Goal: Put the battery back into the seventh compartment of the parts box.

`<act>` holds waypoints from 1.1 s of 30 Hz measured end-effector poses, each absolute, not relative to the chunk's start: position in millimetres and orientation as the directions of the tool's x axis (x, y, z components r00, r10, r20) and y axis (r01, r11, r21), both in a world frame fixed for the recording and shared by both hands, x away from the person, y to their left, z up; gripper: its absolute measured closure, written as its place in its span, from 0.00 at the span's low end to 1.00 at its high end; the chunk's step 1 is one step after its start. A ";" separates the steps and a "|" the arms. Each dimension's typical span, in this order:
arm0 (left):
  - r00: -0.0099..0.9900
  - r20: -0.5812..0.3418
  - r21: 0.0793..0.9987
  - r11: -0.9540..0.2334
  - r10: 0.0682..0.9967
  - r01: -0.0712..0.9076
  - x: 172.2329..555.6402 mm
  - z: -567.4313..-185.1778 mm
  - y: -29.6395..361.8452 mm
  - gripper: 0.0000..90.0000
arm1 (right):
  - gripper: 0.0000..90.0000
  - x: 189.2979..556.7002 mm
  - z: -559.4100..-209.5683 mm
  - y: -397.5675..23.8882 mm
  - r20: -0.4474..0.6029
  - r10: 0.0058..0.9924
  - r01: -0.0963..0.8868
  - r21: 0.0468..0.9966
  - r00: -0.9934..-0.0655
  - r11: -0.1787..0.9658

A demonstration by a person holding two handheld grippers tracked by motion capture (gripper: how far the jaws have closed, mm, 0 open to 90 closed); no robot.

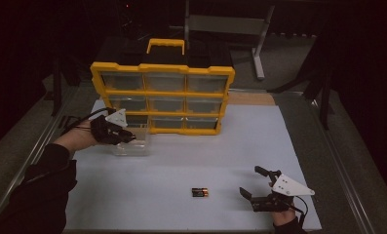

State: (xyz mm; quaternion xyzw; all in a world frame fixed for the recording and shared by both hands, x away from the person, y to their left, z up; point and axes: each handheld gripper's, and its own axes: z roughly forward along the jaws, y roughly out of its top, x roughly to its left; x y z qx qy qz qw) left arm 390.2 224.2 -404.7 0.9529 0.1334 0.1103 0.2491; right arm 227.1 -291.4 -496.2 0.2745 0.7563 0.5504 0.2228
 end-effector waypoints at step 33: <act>0.931 0.070 0.616 -0.750 0.358 0.242 374.2 -381.8 193.6 0.00 | 0.10 226.7 -495.5 -290.9 -0.043 0.661 0.163 0.955 -0.749 0.247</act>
